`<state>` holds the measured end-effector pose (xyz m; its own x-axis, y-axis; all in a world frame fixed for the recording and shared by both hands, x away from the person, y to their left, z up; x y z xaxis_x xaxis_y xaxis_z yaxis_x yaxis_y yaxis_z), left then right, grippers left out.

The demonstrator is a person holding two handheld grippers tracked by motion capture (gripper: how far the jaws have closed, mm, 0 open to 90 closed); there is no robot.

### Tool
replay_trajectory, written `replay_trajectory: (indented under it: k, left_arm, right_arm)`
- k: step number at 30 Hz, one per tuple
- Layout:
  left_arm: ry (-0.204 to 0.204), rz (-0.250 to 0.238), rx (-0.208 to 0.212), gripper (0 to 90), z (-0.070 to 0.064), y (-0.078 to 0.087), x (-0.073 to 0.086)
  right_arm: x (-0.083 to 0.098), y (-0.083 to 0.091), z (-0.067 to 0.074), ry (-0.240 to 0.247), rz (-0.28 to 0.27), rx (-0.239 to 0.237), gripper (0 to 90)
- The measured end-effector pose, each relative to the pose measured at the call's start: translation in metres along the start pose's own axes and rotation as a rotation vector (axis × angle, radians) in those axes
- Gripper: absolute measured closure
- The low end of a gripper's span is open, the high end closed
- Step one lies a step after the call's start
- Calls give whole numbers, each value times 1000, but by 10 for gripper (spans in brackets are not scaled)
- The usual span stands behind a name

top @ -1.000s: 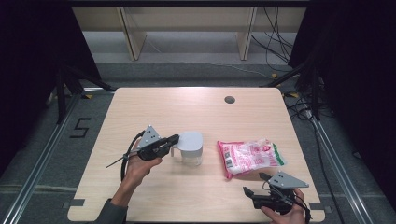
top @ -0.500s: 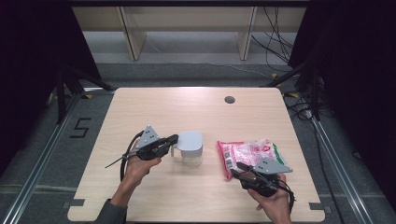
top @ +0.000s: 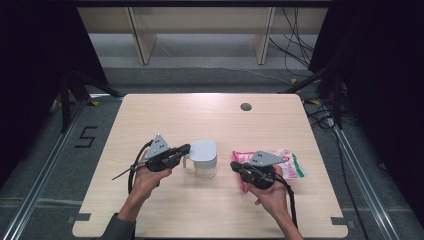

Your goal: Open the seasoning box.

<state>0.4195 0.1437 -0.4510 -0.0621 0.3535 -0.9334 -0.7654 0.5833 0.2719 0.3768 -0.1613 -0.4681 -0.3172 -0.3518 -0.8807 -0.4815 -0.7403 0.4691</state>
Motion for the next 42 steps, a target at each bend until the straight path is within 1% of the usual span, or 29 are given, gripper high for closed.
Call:
replay_trajectory:
  k: [1,2,3,5,6,7,8,10,11,12,13,14,15,16,18,20,21,22,24,26,27,28,32,35,37,39,40,41,42]
  left_arm:
    - [-1,-1,1,867,0,0,0]
    - [-2,0,1,867,1,0,0]
    - [-2,-2,3,866,1,0,1]
    - [-2,1,1,866,1,0,1]
    - [-2,-1,2,866,1,0,1]
    - [-3,0,-1,866,1,0,1]
    - [-3,0,-2,866,1,0,1]
    - [-2,-2,0,867,1,0,1]
    - [-2,-1,0,866,1,0,1]
    - [-2,-1,-2,866,1,1,1]
    - [-1,-3,-1,866,1,0,1]
    - [1,-3,0,865,1,0,1]
    - [1,-3,0,865,1,0,1]
    - [0,-1,-2,866,1,1,1]
    - [0,-1,-3,866,1,1,2]
    - [-1,-1,-3,865,2,1,2]
    - [-1,-1,-4,865,2,1,2]
    - [-2,0,-4,865,2,1,2]
    - [-1,1,-3,866,1,1,2]
    - [-2,1,-3,866,2,1,2]
    - [-4,2,-2,866,2,1,2]
    - [-4,3,-3,865,2,1,2]
    - [-4,3,-4,867,1,2,2]
    - [-1,1,-2,866,2,1,2]
    - [1,-2,1,864,3,1,3]
    - [-3,2,-3,856,3,2,3]
    - [-2,1,-2,849,4,2,3]
    - [-2,3,1,849,5,2,4]
    - [-2,-5,1,844,6,1,4]
  right_arm:
    - [-1,-2,1,-32,7,-10,874]
    - [-3,-7,-2,-14,6,-23,879]
    - [-4,-10,0,-39,7,-11,881]
    - [-10,-17,0,-23,2,-17,893]
    - [-12,-19,-2,11,1,-16,896]
    - [-12,-19,-2,11,1,-16,896]
    - [-13,-20,-1,-10,-2,-16,896]
    - [-16,-23,0,-5,0,-18,899]
    - [-17,-23,0,-6,7,-34,900]
    - [-18,-24,0,-16,-4,-27,900]
    - [-19,-24,1,-16,-3,-35,900]
    - [-21,-24,1,10,-4,-40,900]
    - [-22,-23,2,-9,-2,-37,900]
    - [-23,-26,2,16,-19,-28,900]
    - [-23,-26,5,-4,6,-44,900]
    - [-23,-29,4,7,13,-53,900]
    - [-23,-29,4,7,13,-53,900]
    - [-23,-29,4,-12,12,-48,900]
    - [-24,-30,3,1,2,-42,900]
    - [-26,-31,4,-7,4,-54,900]
    - [-27,-32,5,-2,0,-41,900]
    - [-28,-33,6,6,3,-52,900]
    - [-32,-34,9,8,9,-50,900]
    - [-35,-34,9,-7,-15,-54,900]
    - [-35,-34,8,8,-8,-55,900]
    - [-37,-36,8,25,-24,-53,900]
    - [-37,-37,10,20,-17,-72,900]
    - [-37,-37,10,20,-17,-72,900]
    - [-39,-36,9,54,-18,-57,900]
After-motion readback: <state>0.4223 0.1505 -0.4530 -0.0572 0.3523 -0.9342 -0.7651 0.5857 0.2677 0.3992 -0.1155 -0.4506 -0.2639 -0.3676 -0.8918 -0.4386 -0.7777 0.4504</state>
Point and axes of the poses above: each handheld gripper's, and its own axes: y roughly backward along the jaws, x roughly out of its underside, z roughly to its left, the point moved 2 cm from there along -y, roughly forward along the jaws, and after that the axes turned 6 degrees about -x, right-handed, at the moved point
